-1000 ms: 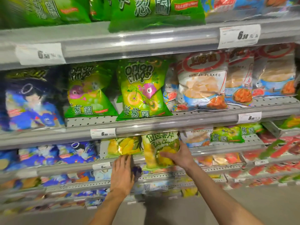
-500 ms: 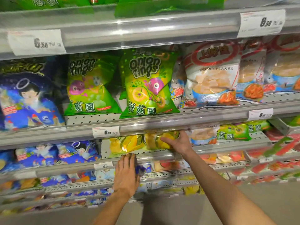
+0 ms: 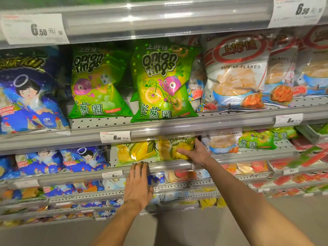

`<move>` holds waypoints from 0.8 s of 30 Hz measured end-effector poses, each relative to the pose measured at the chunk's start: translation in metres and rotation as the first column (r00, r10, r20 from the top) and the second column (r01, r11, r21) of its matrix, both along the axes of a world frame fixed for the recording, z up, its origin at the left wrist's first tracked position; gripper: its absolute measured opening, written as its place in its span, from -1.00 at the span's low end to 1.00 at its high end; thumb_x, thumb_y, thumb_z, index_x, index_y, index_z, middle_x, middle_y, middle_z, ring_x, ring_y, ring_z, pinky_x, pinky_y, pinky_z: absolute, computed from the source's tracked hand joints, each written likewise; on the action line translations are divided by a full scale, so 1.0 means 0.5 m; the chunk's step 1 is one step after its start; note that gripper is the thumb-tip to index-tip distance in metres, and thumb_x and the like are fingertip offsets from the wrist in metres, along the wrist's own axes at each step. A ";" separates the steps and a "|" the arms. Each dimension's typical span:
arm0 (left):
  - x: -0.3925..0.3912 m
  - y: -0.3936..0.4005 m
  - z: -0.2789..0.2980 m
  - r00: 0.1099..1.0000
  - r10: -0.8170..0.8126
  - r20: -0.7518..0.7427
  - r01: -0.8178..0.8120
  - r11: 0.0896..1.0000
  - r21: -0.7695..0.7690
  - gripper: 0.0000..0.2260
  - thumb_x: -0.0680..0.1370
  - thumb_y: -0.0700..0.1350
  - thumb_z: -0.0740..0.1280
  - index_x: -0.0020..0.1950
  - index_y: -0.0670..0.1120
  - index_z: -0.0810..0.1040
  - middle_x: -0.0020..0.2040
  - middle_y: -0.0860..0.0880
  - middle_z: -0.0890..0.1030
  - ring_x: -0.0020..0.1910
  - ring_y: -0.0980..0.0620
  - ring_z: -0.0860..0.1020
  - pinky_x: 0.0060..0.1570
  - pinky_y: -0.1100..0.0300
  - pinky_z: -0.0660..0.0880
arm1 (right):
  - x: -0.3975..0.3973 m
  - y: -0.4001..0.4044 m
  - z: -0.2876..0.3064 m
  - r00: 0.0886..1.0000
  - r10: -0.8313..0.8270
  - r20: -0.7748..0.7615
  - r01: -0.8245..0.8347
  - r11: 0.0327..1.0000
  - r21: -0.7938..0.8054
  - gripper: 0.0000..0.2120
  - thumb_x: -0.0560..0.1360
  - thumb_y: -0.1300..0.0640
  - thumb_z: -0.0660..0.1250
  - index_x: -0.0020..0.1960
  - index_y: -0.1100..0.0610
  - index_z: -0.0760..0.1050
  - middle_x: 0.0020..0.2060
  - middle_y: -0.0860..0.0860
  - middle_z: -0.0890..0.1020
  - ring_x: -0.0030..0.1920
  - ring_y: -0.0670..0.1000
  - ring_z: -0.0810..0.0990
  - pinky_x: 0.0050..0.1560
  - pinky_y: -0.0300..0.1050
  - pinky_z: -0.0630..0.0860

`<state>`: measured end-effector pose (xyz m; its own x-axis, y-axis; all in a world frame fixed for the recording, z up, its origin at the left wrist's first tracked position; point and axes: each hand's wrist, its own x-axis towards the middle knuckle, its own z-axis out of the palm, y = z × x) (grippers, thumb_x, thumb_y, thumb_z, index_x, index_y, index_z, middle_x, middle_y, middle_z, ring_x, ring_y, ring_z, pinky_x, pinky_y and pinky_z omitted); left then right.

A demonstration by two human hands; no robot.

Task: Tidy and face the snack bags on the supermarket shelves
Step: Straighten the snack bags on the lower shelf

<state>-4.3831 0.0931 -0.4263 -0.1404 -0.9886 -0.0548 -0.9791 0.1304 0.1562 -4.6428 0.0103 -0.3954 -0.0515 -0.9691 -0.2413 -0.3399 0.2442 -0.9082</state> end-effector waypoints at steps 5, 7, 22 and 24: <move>-0.005 0.003 -0.005 0.999 0.019 -0.040 -0.020 0.999 -0.027 -0.19 0.54 0.07 0.35 0.61 -0.10 -0.06 0.55 -0.09 0.08 0.58 -0.14 -0.01 0.56 -0.01 0.10 | 0.002 0.011 0.000 0.998 -0.025 -0.057 0.023 0.999 -0.034 -0.40 0.39 -0.02 0.61 0.28 0.11 0.41 0.07 -0.03 0.63 0.17 0.06 0.62 0.15 -0.09 0.53; -0.007 0.004 -0.004 0.998 0.028 -0.058 -0.031 0.998 -0.047 -0.23 0.56 0.06 0.32 0.62 -0.10 -0.04 0.56 -0.09 0.09 0.58 -0.13 -0.01 0.57 0.00 0.09 | 0.004 0.033 -0.004 0.993 -0.059 -0.100 0.050 0.994 -0.094 -0.36 0.38 0.00 0.62 0.34 0.11 0.41 0.09 -0.05 0.61 0.20 0.06 0.59 0.16 -0.11 0.51; -0.194 0.123 -0.109 0.637 0.418 -0.648 -0.326 0.907 0.265 -0.55 0.54 -0.19 0.42 0.40 -0.23 0.43 0.33 -0.17 0.54 0.33 -0.14 0.49 0.31 0.11 0.35 | -0.109 0.306 -0.109 0.942 -0.336 -0.020 0.335 0.941 -0.054 -0.64 0.47 0.13 0.54 0.21 0.23 0.59 -0.01 0.13 0.67 0.07 0.11 0.65 0.24 0.13 0.56; -0.216 0.135 -0.129 0.580 0.472 -0.664 -0.346 0.880 0.324 -0.61 0.53 -0.18 0.44 0.33 -0.23 0.48 0.25 -0.16 0.58 0.26 -0.13 0.54 0.25 0.13 0.41 | -0.138 0.326 -0.134 0.937 -0.348 -0.030 0.348 0.938 -0.006 -0.60 0.48 0.11 0.54 0.25 0.24 0.58 0.06 0.12 0.67 0.13 0.13 0.64 0.27 0.12 0.54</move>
